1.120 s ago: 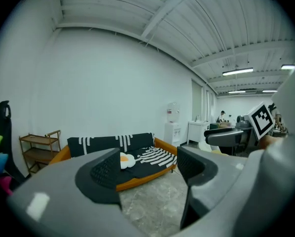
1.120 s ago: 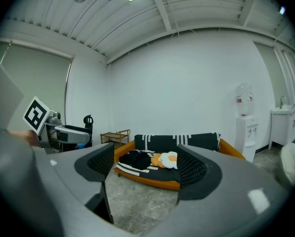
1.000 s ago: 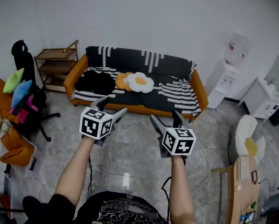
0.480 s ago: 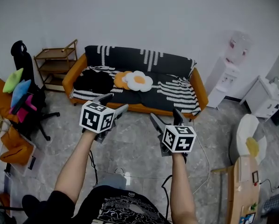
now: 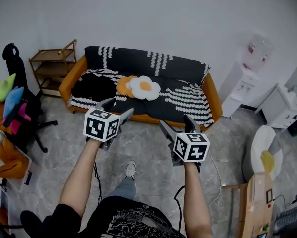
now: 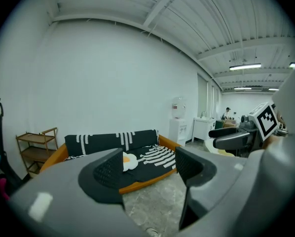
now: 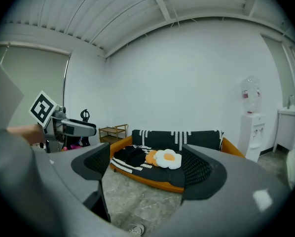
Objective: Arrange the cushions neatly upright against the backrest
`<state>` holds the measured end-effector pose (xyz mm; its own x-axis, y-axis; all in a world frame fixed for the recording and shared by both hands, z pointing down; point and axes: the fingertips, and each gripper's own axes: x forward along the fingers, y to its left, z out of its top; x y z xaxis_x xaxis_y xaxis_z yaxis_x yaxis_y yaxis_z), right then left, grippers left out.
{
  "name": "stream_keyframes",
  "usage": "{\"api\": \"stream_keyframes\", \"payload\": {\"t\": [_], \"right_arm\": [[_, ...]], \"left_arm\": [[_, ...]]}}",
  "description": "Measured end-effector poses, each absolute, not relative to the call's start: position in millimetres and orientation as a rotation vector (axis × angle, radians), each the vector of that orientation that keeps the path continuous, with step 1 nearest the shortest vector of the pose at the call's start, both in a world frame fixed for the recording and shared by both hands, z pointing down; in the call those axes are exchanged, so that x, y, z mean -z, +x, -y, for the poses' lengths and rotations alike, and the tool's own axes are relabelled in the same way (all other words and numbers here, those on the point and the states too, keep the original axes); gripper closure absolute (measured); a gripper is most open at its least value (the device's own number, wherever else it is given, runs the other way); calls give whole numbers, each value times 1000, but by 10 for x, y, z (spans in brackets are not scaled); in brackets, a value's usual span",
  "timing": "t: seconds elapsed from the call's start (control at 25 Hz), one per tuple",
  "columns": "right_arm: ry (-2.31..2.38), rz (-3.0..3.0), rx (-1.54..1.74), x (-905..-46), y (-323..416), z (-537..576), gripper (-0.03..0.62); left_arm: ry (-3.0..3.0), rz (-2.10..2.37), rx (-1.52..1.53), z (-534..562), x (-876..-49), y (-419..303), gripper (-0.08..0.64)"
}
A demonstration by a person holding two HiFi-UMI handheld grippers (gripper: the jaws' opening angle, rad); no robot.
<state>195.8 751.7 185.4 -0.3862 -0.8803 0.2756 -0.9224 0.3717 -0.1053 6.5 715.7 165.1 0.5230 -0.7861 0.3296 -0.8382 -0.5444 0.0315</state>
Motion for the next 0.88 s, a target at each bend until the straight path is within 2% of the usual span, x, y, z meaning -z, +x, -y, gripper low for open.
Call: {"api": "stream_keyframes", "payload": {"t": [0.88], "right_arm": [[1592, 2376, -456, -1962, 1849, -4241, 104]], "left_arm": [[2501, 1395, -522, -3802, -1912, -282, 213]]}}
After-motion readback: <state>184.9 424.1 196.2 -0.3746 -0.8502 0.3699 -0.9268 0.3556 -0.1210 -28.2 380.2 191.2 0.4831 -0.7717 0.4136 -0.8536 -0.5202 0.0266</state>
